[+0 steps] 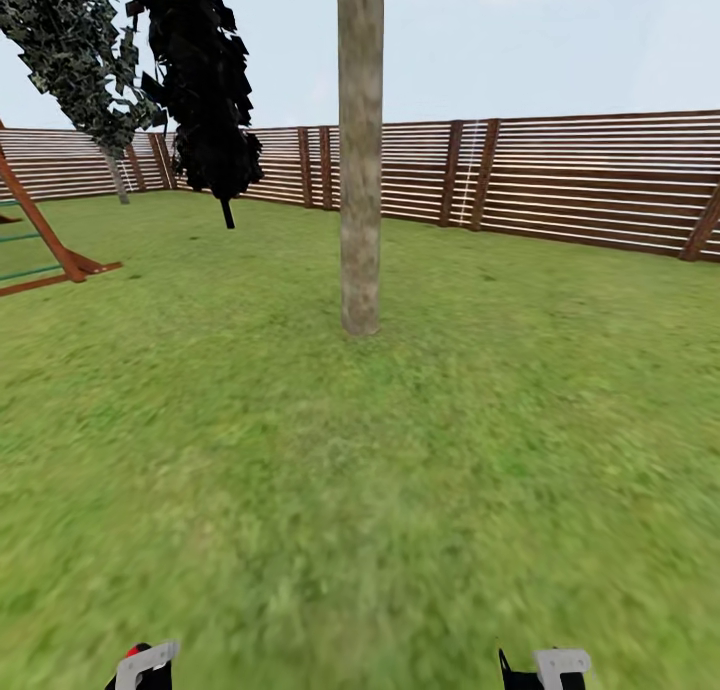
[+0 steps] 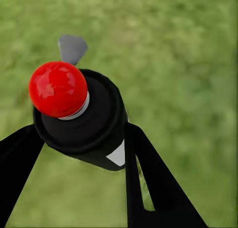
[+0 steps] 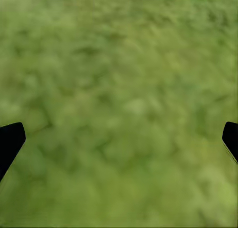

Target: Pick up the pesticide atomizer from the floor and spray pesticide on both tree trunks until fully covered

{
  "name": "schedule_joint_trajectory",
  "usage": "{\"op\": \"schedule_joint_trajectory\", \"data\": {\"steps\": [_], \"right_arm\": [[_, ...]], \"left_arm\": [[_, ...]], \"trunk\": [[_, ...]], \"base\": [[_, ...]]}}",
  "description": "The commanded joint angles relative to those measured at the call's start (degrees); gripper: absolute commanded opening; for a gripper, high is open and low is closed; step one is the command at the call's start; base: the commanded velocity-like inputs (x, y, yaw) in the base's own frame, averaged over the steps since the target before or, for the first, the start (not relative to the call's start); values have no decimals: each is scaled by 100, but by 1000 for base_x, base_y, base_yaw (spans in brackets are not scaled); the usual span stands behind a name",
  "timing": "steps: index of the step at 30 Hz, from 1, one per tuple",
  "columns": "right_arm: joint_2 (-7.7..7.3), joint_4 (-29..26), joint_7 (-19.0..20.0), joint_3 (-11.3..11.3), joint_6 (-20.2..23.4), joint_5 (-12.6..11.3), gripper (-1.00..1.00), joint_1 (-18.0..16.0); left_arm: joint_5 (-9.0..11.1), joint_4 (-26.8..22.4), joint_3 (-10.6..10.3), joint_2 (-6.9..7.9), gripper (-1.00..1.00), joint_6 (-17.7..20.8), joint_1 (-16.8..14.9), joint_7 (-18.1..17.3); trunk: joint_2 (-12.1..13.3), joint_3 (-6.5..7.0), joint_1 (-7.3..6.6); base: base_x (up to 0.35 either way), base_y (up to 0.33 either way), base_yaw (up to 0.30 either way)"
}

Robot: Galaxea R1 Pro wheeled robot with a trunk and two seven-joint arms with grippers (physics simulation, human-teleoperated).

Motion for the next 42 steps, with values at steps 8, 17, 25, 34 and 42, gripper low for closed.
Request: {"op": "schedule_joint_trajectory", "data": {"steps": [8,17,25,34,42], "right_arm": [[-1,6,-14,-43,-18,60,100,-4],[-1,6,-15,-43,-18,60,100,-4],[-1,6,-17,-43,-18,60,100,-4],[-1,6,-17,-43,-18,60,100,-4],[-9,6,-15,-43,-18,60,100,-4]], "left_arm": [[-60,7,40,0,-100,-21,-4,13],[-60,7,40,0,-100,-21,-4,13],[-60,7,40,0,-100,-21,-4,13],[-60,7,40,-2,-100,-21,-4,13],[-60,7,40,0,-100,-21,-4,13]], "trunk": [[-2,26,3],[-2,27,3],[-2,27,3],[-2,48,3],[-2,50,3]], "base": [[339,0,0],[339,0,0],[339,0,4],[339,-7,86],[339,-77,5]]}}
